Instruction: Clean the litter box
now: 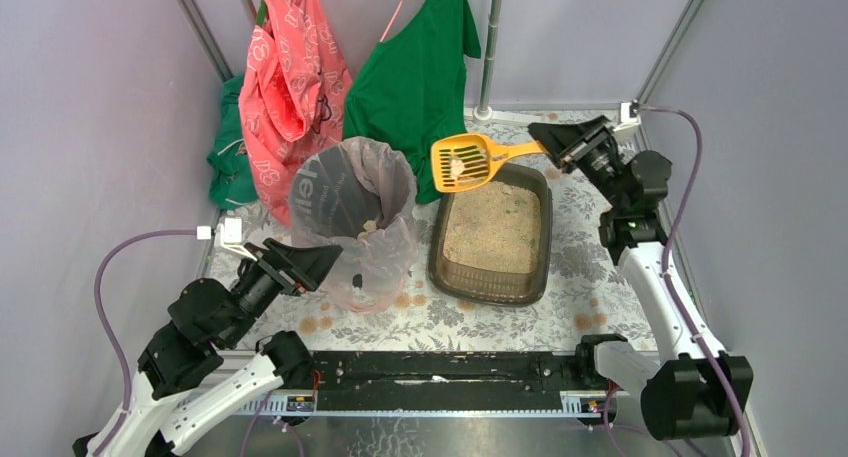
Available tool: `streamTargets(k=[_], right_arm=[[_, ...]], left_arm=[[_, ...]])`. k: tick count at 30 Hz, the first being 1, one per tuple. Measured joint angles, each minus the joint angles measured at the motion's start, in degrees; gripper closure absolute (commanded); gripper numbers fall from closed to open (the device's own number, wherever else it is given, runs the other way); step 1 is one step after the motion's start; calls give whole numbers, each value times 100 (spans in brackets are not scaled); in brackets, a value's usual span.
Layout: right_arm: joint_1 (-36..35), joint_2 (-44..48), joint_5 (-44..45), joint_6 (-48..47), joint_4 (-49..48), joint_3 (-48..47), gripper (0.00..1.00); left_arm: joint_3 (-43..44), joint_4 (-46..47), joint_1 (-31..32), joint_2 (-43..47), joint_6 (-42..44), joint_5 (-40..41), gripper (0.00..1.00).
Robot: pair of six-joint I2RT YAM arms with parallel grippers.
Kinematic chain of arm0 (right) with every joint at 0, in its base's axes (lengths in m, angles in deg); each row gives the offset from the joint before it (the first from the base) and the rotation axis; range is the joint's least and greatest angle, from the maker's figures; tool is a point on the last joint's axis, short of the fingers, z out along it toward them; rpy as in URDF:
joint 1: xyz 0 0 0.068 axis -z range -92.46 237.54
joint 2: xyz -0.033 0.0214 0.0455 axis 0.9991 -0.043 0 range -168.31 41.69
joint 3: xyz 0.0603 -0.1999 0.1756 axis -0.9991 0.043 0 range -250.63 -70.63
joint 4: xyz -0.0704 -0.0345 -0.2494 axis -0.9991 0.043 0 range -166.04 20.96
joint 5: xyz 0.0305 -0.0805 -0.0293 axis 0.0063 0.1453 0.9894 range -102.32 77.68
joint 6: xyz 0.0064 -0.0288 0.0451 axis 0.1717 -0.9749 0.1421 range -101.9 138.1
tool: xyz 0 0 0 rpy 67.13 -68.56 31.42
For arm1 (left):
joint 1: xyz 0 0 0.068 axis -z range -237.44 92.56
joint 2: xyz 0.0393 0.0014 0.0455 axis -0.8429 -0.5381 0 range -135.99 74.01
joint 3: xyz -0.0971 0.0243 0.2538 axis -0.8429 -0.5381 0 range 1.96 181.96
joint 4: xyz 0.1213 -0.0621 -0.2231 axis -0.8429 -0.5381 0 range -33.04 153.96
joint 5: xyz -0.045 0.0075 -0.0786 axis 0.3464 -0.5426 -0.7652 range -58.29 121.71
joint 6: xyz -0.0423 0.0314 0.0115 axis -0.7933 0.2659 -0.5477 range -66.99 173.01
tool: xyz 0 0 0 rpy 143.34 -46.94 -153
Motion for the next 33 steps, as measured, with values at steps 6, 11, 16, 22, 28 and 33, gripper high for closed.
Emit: streamTargets(k=[6, 11, 16, 22, 28, 33], right_arm=[[-1145, -529, 457, -413, 299, -686, 100], [-1851, -1311, 721, -970, 636, -1635, 100], [-2599, -2168, 925, -1956, 1375, -2796, 100], [-3407, -2835, 1176, -3434, 2310, -3814, 100], [-4395, -3318, 1832, -5062, 3401, -4933, 100], [-5160, -3764, 2601, -6273, 4144, -5901, 100]], left_arm=[[-48, -4, 0, 57, -7, 0, 2], [-46, -20, 0, 201, -15, 4, 2], [-48, -114, 0, 380, -81, 7, 2], [-59, -155, 0, 518, -188, 2, 2], [-149, -192, 0, 610, -271, 0, 2], [-164, -212, 0, 540, -291, 0, 2]])
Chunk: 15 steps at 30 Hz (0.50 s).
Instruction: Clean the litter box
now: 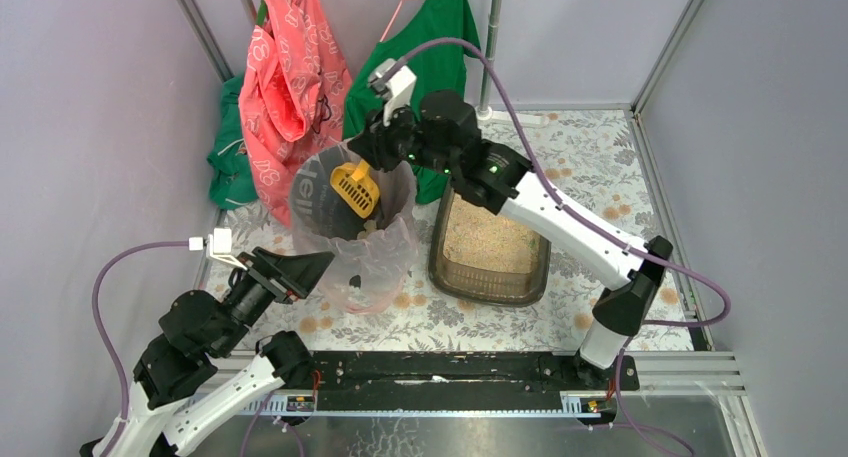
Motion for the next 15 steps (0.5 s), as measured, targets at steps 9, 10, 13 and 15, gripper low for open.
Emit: streamTargets(k=[9, 10, 13, 15], right_arm=[[-262, -208, 553, -688, 354, -339, 100], [-199, -199, 448, -575, 337, -339, 100], [195, -120, -356, 101, 127, -275, 100], [564, 13, -811, 564, -122, -144, 100]], left_arm=[[-7, 2, 0, -33, 0, 2, 2], [-7, 2, 0, -33, 0, 2, 2], [-7, 0, 0, -33, 0, 2, 2], [-7, -2, 0, -33, 0, 2, 2]])
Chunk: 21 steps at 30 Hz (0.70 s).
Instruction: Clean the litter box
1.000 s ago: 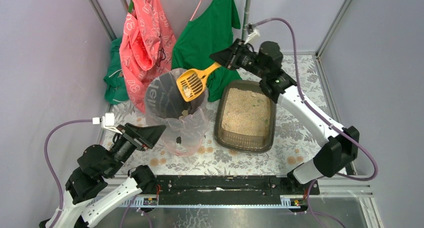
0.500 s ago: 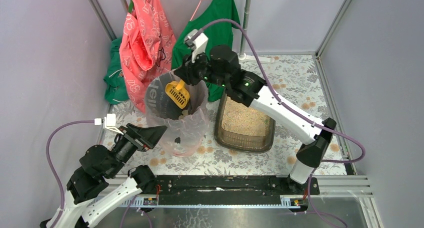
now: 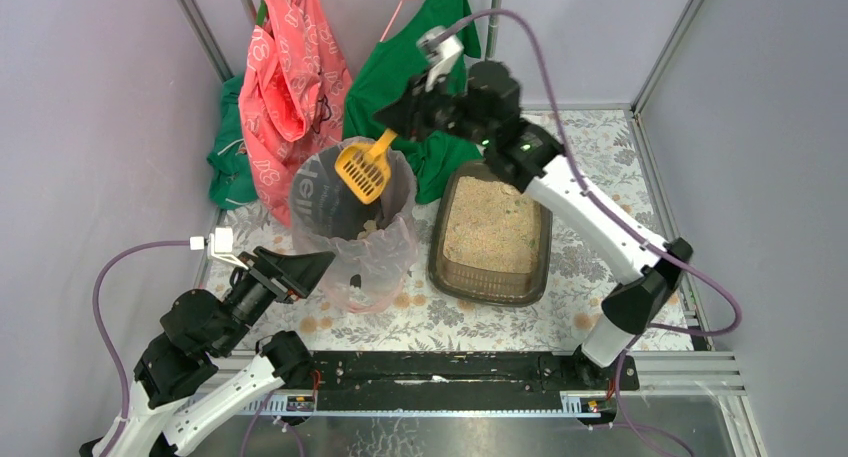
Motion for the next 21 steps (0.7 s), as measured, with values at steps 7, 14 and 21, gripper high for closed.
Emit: streamTargets(k=[7, 14, 21], right_arm=[[2037, 1436, -1137, 1764, -1331, 1357, 100], [4459, 3506, -1405, 2632, -1886, 3633, 100], [5294, 4079, -1268, 2680, -1537, 5563, 100]], left_arm=[[0, -50, 0, 2, 0, 2, 2], [0, -74, 0, 2, 0, 2, 2], [-4, -85, 0, 0, 2, -4, 2]])
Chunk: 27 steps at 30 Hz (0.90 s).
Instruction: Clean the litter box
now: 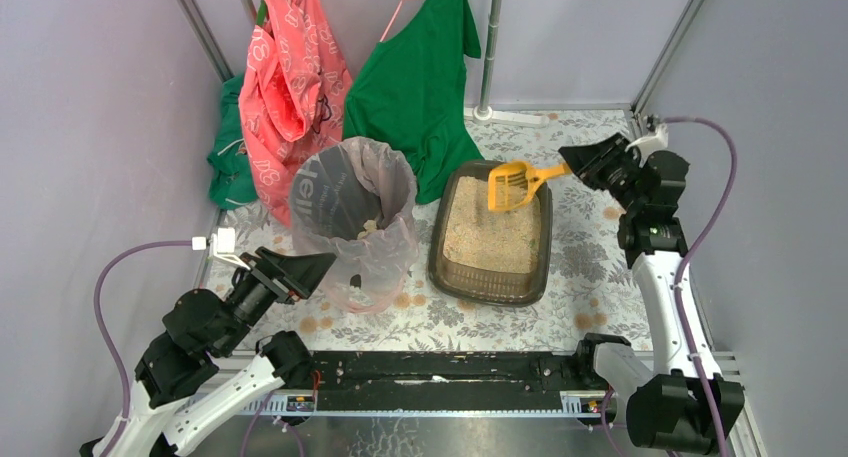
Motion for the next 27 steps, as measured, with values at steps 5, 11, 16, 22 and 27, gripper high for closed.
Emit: streamTargets(k=[5, 11, 16, 22, 27], right_arm=[[0, -15, 37, -39, 184, 588, 100], [-52, -140, 470, -380, 208, 737, 100], [-437, -341, 909, -721, 278, 669, 100], [-1180, -804, 942, -785, 116, 601, 100], [-1620, -1215, 1003, -785, -98, 627, 3]], left_arm=[[-146, 37, 0, 0, -2, -39, 2], [-315, 61, 0, -83, -9, -87, 2], [-328, 221, 0, -304, -7, -166, 2], [-328, 428, 0, -492, -4, -214, 2], [-328, 474, 0, -529, -4, -262, 1]])
